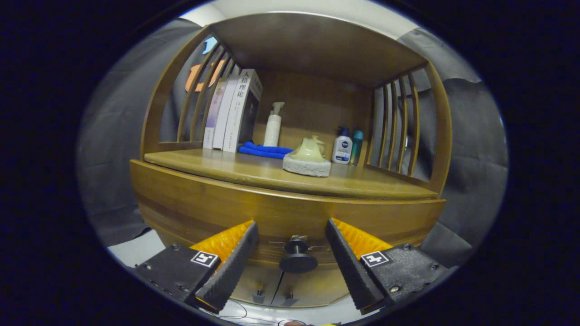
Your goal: Pull open the drawer, take out the items inside it, and place them on the countertop above the cabinet.
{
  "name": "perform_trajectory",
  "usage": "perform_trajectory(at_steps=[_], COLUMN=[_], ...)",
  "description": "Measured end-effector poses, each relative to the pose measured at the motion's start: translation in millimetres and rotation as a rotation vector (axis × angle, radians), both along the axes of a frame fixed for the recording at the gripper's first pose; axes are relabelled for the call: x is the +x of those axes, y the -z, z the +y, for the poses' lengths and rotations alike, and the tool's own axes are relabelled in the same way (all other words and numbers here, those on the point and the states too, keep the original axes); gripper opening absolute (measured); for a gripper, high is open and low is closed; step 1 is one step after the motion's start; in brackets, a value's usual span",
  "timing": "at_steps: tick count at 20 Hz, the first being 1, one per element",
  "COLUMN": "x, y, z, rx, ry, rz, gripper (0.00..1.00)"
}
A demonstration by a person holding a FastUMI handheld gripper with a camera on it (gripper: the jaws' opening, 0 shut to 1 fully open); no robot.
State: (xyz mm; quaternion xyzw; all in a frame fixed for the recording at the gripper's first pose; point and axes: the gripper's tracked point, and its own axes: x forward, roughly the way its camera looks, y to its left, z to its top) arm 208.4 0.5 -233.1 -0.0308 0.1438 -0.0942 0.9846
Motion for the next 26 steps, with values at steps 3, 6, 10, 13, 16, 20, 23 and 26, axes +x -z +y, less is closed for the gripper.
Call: perform_trajectory(at_steps=[3, 6, 10, 13, 16, 20, 23, 26], x=[4.4, 12.2, 10.7, 2.9, -11.8, -44.3, -74.4, -103.4], y=[0.0, 1.1, 2.6, 12.6, -5.5, -43.9, -63.2, -90.6], z=[-1.1, 2.1, 2.5, 11.3, 20.0, 21.3, 19.6, 29.3], rx=[0.013, 0.013, 0.017, 0.074, 0.162, 0.198, 0.199, 0.209], ry=[0.014, 0.02, 0.017, -0.041, -0.075, -0.096, -0.104, -0.148], rz=[0.015, -0.006, -0.013, 0.113, 0.108, 0.055, 0.039, -0.03], gripper=[1.0, 1.0, 1.0, 1.0, 1.0, 1.0, 1.0, 1.0])
